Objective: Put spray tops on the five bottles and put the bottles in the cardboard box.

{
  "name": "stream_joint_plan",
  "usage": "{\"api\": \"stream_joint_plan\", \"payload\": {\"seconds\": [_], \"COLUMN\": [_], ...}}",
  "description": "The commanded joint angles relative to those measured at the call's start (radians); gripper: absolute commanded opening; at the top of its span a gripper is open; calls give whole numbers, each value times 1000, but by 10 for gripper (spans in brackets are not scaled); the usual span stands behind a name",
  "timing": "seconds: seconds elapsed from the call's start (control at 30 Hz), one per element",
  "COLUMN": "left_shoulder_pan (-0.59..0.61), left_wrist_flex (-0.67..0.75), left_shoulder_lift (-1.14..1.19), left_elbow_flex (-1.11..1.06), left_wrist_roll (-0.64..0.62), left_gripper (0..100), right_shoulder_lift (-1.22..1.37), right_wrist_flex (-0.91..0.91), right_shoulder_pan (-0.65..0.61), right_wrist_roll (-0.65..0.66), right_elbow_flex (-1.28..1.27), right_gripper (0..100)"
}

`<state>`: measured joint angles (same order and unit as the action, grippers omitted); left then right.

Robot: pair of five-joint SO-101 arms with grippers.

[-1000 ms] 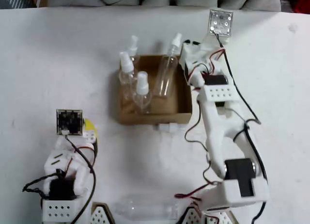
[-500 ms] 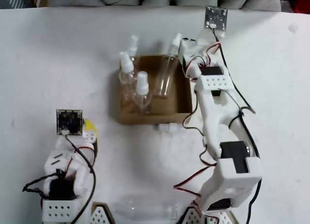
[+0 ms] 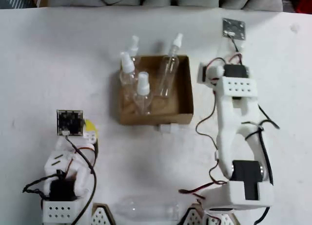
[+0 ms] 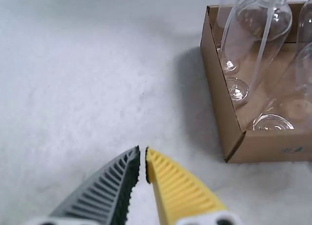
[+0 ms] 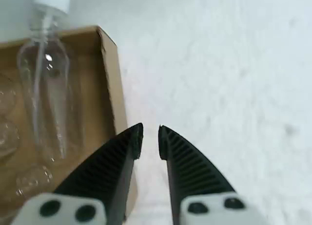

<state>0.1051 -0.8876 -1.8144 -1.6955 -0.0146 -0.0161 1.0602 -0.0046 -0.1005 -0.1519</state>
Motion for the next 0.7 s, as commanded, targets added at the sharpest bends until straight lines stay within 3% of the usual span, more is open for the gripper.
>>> {"api": "stream_joint_plan", "payload": {"seconds": [0.0,0.2,0.5,0.67], "left_shoulder_pan": [8,8,8,8], "left_wrist_flex": [31,31,29,29], "left_shoulder_lift": [-13,-13,-13,-13], "left_elbow_flex": [2,2,2,2], "left_wrist_roll": [11,11,11,11], "left_gripper": [20,20,20,20], "right_shoulder_lift": [-62,-61,-59,-56], "right_wrist_flex": [174,309,10,-47], "right_shoulder_pan": [42,33,-28,-93], "right_wrist_roll": [15,127,117,57], "right_elbow_flex": [41,-61,-290,-342], "right_gripper": [23,17,15,15]}}
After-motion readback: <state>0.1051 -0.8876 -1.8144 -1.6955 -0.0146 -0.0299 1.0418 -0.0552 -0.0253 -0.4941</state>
